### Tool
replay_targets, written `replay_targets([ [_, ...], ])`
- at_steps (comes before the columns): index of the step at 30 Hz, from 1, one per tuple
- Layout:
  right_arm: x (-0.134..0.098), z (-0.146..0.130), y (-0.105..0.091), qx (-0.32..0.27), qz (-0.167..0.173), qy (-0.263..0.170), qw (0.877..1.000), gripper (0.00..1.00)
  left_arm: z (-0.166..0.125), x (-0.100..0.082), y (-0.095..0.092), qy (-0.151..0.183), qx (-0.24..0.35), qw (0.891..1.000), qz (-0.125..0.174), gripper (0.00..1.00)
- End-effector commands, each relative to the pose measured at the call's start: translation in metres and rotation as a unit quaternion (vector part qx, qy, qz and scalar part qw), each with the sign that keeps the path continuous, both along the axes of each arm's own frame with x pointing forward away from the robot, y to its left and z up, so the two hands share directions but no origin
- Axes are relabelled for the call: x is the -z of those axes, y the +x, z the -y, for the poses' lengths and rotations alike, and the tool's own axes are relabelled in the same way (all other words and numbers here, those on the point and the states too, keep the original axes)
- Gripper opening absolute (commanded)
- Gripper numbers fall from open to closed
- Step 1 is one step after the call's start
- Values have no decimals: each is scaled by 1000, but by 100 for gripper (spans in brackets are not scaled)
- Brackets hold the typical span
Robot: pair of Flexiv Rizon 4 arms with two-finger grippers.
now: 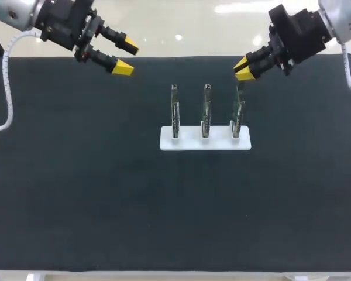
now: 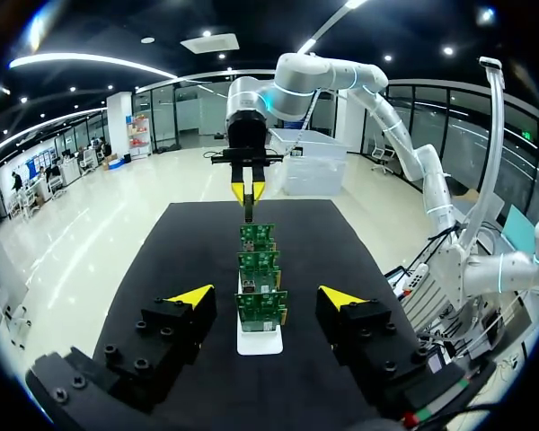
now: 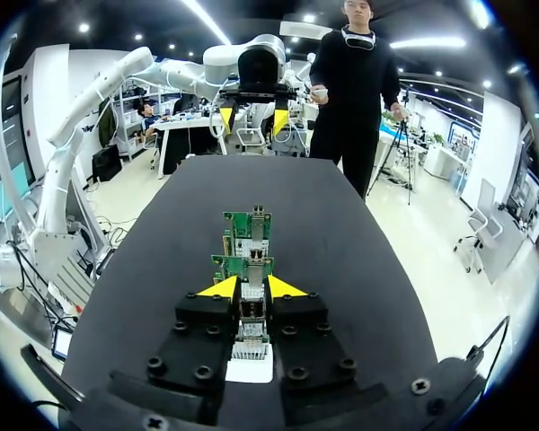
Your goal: Pick up the optical module with the left hand, and insert it into the network port with the right hand.
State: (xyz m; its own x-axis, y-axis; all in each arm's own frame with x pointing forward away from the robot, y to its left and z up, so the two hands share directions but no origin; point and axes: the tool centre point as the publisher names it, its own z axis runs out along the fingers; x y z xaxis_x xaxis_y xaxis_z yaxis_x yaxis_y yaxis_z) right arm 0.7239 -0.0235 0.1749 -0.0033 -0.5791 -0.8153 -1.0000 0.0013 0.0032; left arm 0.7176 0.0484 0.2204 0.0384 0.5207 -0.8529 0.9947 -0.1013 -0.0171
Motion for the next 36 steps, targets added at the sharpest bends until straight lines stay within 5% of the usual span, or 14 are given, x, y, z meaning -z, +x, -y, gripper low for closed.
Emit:
replay_targets([
  [1,-3,0,-1,4,-3,-1,1000,100,1,0,1,2,1,1000,-1,100],
  [7,-8,1,-4,8,-6,-5,1000,100,1,0,1,2,1,1000,-1,100],
  [8,-8,2,-4,9,-6,-6,1000,88,1,0,1,2,1,1000,-1,100],
  [9,-9,2,-5,11,-7,-7,1000,45,1,0,1,2,1,1000,-1,100],
  [10,-9,2,-5,13,-7,-8,1000,16,1,0,1,2,1,1000,-1,100],
  [11,-9,3,-5,13,-7,-9,1000,0,1,0,1,2,1,1000,-1,100],
  [36,-14,8,-2,4,-4,-20,1000,0,1,0,1,2,1,1000,-1,100],
])
